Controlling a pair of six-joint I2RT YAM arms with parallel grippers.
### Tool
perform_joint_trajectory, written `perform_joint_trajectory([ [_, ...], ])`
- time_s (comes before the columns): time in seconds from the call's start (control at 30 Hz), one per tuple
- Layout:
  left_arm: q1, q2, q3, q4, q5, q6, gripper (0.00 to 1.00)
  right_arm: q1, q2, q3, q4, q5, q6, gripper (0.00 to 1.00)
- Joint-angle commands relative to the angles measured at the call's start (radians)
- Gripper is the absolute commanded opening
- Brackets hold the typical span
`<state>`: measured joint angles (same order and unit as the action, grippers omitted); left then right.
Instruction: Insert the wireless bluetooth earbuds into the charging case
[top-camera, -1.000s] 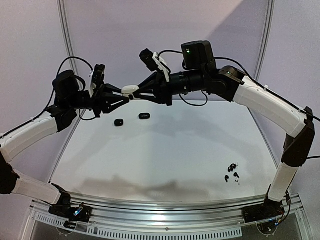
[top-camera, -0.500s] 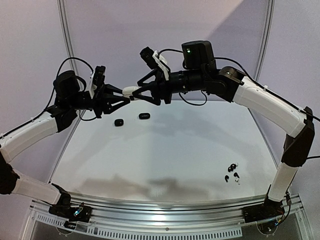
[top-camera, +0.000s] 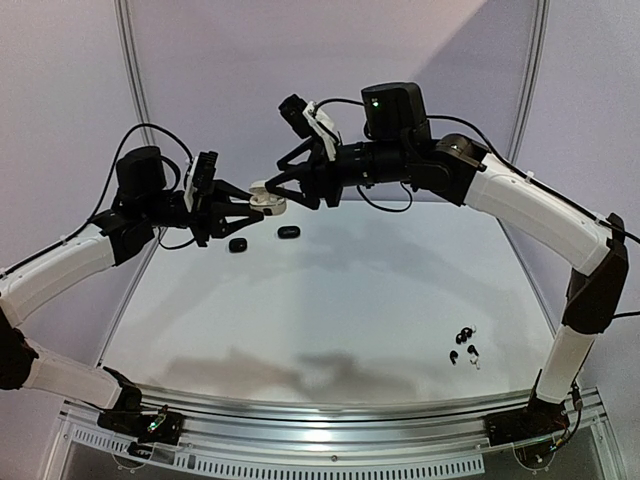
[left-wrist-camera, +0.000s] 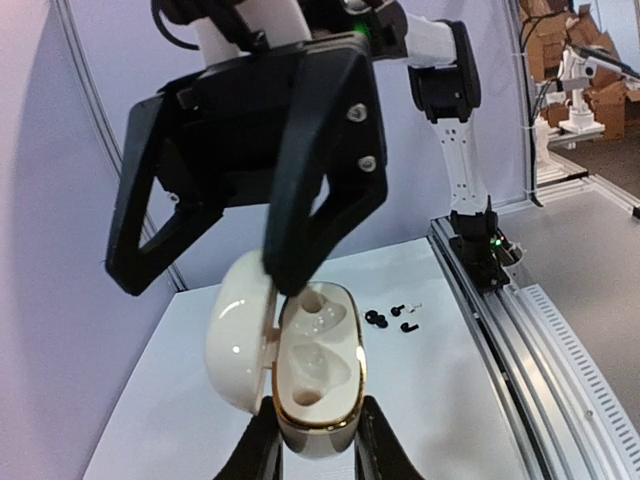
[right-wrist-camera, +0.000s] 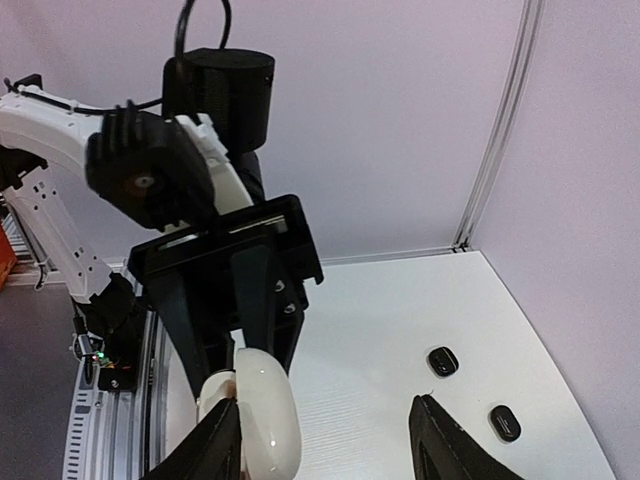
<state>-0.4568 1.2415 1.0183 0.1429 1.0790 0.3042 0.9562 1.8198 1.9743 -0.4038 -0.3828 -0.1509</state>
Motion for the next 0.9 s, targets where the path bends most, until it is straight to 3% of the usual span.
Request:
perform_joint_trajectory([
  [0.0, -0.017, -0.024, 0.016, -0.068, -0.014, 0.116, 0.00, 0.003, 0.039, 0.027, -0.033, 0.048, -0.005, 0.57],
  [0.27, -0.017, -0.024, 0.012, -0.063, 0.009, 0.085, 0.00, -0.004, 0.055, 0.029, -0.061, 0.059, -0.001, 0.57],
  [0.4, -0.017, -0.024, 0.005, -0.081, -0.001, 0.076, 0.00, -0.023, 0.055, 0.030, -0.041, -0.008, 0.057, 0.57],
  [0.57, -0.017, -0.020, -0.014, -0.071, -0.010, -0.054, 0.00, -0.022, 0.052, 0.031, -0.022, -0.112, 0.077, 0.61],
  [0.87, -0.017, -0.020, -0.036, -0.047, -0.002, -0.120, 0.00, -0.029, 0.049, 0.033, 0.044, -0.160, 0.117, 0.65],
])
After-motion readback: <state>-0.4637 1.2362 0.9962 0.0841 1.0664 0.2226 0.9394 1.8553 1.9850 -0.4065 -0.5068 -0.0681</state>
